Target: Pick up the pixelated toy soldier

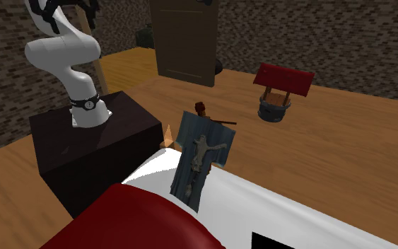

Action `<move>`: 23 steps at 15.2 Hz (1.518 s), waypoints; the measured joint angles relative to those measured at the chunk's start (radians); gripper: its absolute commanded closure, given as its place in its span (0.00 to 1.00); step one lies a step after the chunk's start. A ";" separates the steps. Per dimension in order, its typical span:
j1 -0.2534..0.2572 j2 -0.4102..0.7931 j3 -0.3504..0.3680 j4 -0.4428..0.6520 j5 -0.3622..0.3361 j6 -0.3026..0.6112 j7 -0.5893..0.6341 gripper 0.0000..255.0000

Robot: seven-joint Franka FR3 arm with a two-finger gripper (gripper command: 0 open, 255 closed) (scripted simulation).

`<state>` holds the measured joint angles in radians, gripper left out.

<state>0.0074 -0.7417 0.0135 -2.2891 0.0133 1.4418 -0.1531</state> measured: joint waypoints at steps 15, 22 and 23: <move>0.026 0.306 0.162 -0.004 0.066 0.400 0.206 0.00; 0.032 0.532 0.240 0.099 0.032 0.569 0.334 0.00; 0.033 0.562 0.250 0.122 0.022 0.583 0.355 0.00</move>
<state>0.0407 -0.1793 0.2631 -2.1668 0.0353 2.0243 0.2018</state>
